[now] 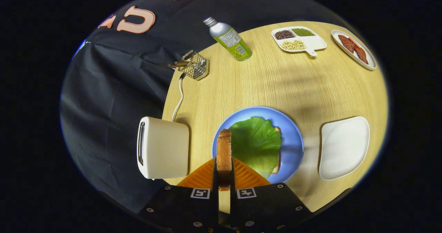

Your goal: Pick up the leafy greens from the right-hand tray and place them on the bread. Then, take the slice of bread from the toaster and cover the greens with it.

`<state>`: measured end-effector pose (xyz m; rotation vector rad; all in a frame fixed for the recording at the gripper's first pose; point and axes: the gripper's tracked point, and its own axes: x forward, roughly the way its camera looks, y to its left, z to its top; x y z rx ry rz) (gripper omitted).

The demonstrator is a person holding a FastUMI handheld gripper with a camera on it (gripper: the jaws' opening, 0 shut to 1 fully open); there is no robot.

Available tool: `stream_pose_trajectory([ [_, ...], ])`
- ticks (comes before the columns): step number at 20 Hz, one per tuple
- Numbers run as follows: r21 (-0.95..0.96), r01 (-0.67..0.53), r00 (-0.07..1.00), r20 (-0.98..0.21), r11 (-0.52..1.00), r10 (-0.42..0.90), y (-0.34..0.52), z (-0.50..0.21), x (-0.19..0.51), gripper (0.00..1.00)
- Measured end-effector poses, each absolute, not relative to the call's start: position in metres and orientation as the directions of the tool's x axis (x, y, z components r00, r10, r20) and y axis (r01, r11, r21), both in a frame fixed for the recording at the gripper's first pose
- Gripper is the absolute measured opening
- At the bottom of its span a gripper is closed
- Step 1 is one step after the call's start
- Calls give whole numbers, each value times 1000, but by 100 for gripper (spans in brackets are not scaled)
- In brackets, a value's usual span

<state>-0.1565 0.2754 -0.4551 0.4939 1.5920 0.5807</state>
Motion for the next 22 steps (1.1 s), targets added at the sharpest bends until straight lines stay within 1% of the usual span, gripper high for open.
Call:
stream_pose_trajectory([
  [3,579,-55,-80,-815,813,575,267,-471,-152,15],
  [5,572,-63,-71,-820,818,568,265,-472,-149,18],
  [7,549,-83,-45,-836,832,547,259,-476,-145,24],
  [8,541,-91,-31,-841,836,541,257,-477,-143,31],
  [9,530,-94,-16,-847,843,531,253,-476,-140,35],
  [10,521,-103,3,-852,847,524,250,-475,-136,42],
  [11,508,-119,31,-857,853,515,244,-474,-131,46],
  [12,498,-134,61,-859,857,508,240,-467,-121,50],
  [14,480,-157,129,-856,863,500,232,-452,-103,54],
  [16,462,-181,203,-846,868,493,223,-429,-84,55],
  [19,420,-234,349,-805,877,479,207,-382,-51,57],
  [22,356,-280,512,-730,891,453,186,-324,-15,61],
])
